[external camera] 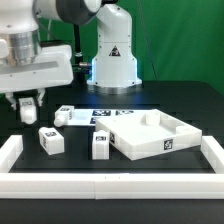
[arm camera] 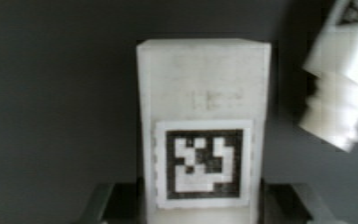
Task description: Assemble one leg
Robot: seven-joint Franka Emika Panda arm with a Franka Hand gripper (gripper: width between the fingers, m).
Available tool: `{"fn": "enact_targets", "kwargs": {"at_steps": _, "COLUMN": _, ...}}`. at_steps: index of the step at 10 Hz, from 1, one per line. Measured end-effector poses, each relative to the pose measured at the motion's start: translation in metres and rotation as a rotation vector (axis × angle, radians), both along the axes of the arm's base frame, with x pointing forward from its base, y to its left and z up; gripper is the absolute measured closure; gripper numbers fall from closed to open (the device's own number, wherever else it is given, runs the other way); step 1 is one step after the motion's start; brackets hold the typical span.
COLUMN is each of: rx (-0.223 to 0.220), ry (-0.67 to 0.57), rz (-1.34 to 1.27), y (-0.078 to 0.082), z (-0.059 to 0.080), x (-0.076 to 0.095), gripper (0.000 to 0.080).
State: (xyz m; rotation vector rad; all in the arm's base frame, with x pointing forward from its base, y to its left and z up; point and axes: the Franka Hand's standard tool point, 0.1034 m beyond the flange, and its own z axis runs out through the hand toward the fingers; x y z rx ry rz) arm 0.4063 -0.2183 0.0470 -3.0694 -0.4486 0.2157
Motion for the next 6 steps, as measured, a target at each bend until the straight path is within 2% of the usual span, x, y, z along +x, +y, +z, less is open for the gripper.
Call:
{"fn": "enact_targets", "kwargs": {"at_steps": 4, "rx": -0.002, "ry": 0.033, "rz": 0.011, "y": 0.007, "z": -0.024, "x": -0.01, "gripper": 0.0515}}
{"fn": "enact_targets", "kwargs": {"at_steps": 6, "rx": 0.001, "ry": 0.035, "rz": 0.018, "y": 0.011, "z": -0.025, "x": -0.008, "gripper": 0.0515}}
